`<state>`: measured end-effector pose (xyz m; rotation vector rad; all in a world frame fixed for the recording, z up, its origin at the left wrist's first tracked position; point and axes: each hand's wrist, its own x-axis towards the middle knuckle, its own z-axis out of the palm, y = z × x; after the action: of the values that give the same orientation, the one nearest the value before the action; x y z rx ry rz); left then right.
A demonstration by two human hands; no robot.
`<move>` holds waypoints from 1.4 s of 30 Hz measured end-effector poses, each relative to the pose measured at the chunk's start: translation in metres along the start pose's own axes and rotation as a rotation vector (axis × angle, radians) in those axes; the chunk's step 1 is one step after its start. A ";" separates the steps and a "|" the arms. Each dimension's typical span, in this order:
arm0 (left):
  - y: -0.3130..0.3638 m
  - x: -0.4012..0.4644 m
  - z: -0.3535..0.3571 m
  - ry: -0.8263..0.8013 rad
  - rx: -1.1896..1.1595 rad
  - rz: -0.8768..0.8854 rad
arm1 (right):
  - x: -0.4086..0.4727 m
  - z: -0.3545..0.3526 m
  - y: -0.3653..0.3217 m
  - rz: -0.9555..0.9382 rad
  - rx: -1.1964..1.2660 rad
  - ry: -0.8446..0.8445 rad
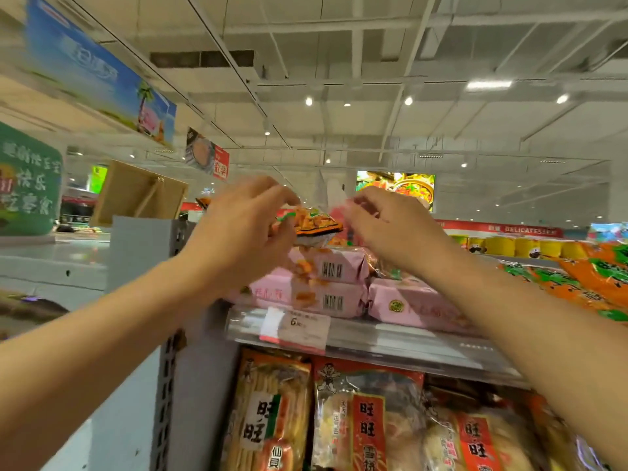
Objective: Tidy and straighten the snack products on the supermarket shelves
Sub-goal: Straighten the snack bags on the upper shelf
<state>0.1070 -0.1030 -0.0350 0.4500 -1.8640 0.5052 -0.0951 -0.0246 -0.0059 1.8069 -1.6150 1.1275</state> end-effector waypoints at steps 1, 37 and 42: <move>-0.007 0.012 -0.006 0.037 -0.045 -0.050 | 0.012 0.004 -0.008 0.021 0.035 -0.010; 0.033 0.062 0.029 -0.058 -0.241 -0.225 | -0.023 -0.036 0.029 0.400 0.522 0.220; 0.105 0.061 0.076 -0.166 -0.422 -0.104 | -0.082 -0.080 0.060 0.506 0.400 0.268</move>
<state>-0.0284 -0.0608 -0.0141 0.3085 -2.0280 -0.0019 -0.1723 0.0741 -0.0383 1.3990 -1.8245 1.9453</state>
